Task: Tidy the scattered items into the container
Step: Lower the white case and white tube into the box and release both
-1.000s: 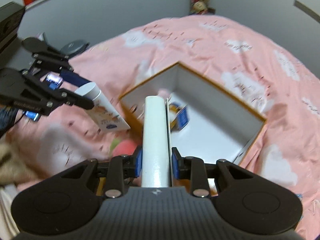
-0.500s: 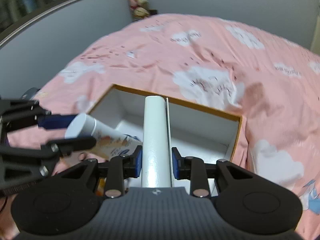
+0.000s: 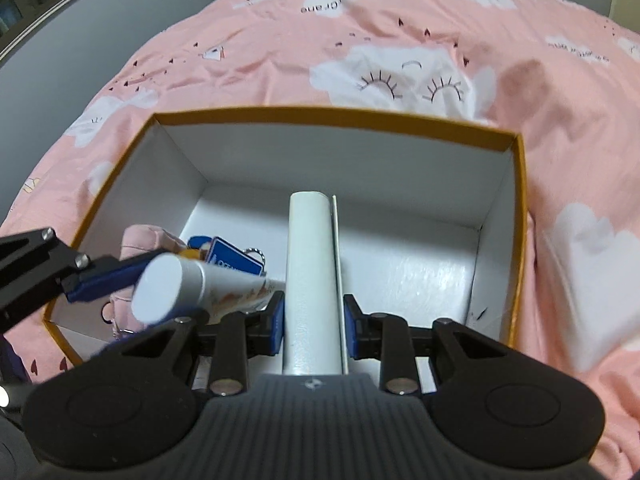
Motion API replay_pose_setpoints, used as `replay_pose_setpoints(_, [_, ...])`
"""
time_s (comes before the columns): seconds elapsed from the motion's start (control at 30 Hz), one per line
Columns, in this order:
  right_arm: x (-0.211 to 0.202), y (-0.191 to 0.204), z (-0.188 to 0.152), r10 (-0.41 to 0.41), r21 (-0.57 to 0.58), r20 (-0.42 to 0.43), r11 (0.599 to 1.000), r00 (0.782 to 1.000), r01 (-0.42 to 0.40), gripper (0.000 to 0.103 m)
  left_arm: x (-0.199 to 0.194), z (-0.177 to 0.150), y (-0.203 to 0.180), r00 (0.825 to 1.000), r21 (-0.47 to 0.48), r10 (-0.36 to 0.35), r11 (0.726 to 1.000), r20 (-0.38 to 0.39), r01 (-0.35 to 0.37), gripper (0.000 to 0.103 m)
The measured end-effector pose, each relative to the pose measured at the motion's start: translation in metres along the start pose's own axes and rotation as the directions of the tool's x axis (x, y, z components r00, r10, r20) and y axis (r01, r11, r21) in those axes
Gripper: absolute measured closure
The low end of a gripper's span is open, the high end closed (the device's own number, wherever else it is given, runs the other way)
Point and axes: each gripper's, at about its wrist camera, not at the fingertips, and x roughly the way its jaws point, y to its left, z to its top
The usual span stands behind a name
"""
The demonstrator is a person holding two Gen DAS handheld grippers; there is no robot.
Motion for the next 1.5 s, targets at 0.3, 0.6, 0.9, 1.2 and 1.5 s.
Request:
replay_pose_setpoints(0.3, [0.009,-0.007,-0.005,0.039,0.054,-0.034,0.998,0.999,-0.037,0.071,0.005,-0.001,-0.005,0.998,-0.066,-0.045,0.997,-0.042,0.042,0.068])
replay_pose_setpoints(0.6, [0.01,-0.01,-0.009,0.036,0.057,-0.055,0.998,0.998,-0.033,0.071,0.002,-0.006,-0.009,0.994,-0.158,-0.086,0.985,-0.063,0.075,0.057])
replay_pose_setpoints(0.9, [0.005,-0.009,-0.008,0.005,0.056,-0.054,0.998,0.999,-0.002,0.071,-0.014,-0.008,0.017,0.985,-0.32,-0.154,0.939,-0.073,0.123,0.051])
replay_pose_setpoints(1.2, [0.007,-0.006,-0.007,-0.023,0.08,-0.058,0.996,0.998,0.028,0.071,-0.008,-0.017,0.047,0.983,-0.425,-0.148,0.901,-0.105,0.09,0.06])
replay_pose_setpoints(1.5, [0.026,0.009,-0.01,-0.123,0.035,-0.065,0.992,0.99,0.125,0.071,-0.018,-0.018,0.053,0.991,-0.405,-0.09,0.913,-0.096,0.043,0.06])
